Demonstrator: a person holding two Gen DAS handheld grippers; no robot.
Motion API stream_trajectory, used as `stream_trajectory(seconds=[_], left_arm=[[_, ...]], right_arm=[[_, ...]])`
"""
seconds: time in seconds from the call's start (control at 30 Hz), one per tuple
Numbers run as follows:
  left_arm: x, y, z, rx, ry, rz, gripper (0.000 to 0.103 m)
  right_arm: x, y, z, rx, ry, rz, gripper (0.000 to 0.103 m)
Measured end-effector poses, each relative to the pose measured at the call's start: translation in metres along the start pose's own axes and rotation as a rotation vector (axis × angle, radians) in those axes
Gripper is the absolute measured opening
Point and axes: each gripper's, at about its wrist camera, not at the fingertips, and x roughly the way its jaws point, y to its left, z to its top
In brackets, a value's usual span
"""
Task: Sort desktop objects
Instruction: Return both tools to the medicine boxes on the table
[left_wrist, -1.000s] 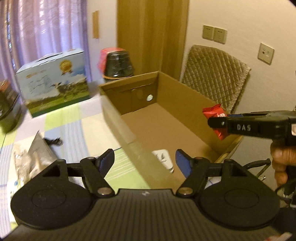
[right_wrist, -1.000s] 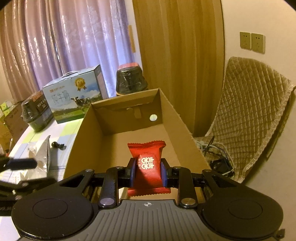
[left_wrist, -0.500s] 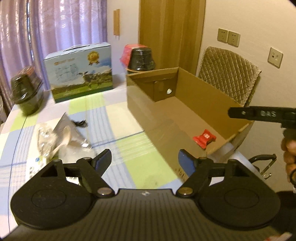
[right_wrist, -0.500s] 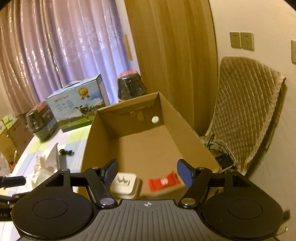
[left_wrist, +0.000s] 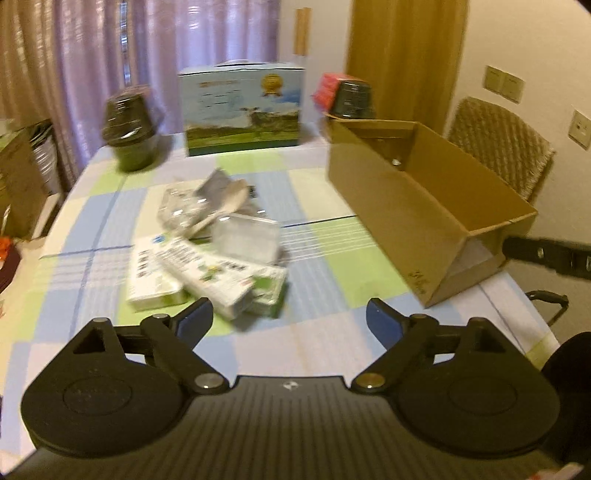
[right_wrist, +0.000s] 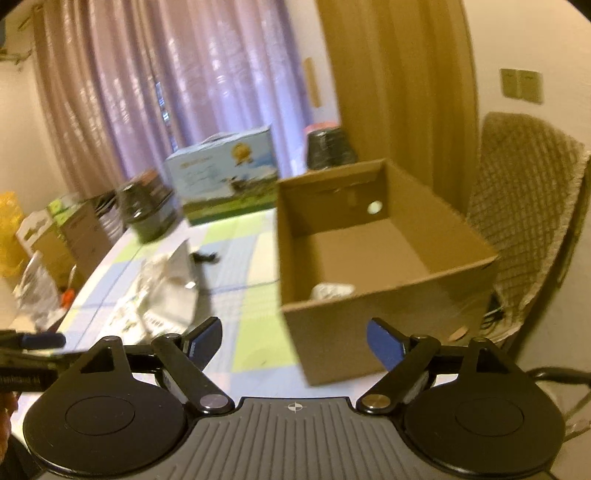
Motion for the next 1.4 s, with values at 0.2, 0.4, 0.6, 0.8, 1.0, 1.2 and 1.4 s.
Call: stream_trajectory(seconds=[0.2, 0.4, 0.6, 0.8, 1.0, 1.2, 1.4], left_arm=[[-0.020, 0.036, -0.010, -0.042, -0.004, 0.069, 0.094], [-0.032, 0.068, -0.012, -0.089, -0.012, 0.123, 0.097], [-0.037, 0.091, -0.016, -0.114, -0.005, 0.162, 0.100], [-0.033, 0.107, -0.017, -0.115, 0.002, 0.193, 0.101], [-0.023, 0.119, -0.013, -0.112, 0.005, 0.203, 0.101], [-0.005, 0.131, -0.003, -0.096, 0.013, 0.213, 0.101], [0.018, 0.142, 0.006, -0.079, 0.021, 0.209, 0.101]], right_arm=[[0.009, 0.032, -0.015, -0.050, 0.047, 0.054, 0.085], [0.020, 0.059, -0.019, -0.113, 0.064, 0.093, 0.085], [0.034, 0.082, -0.021, -0.163, 0.079, 0.122, 0.086], [0.051, 0.104, -0.021, -0.219, 0.095, 0.149, 0.085], [0.076, 0.128, -0.021, -0.289, 0.112, 0.183, 0.085], [0.110, 0.150, -0.017, -0.362, 0.140, 0.239, 0.085], [0.150, 0.170, -0.013, -0.415, 0.178, 0.267, 0.079]])
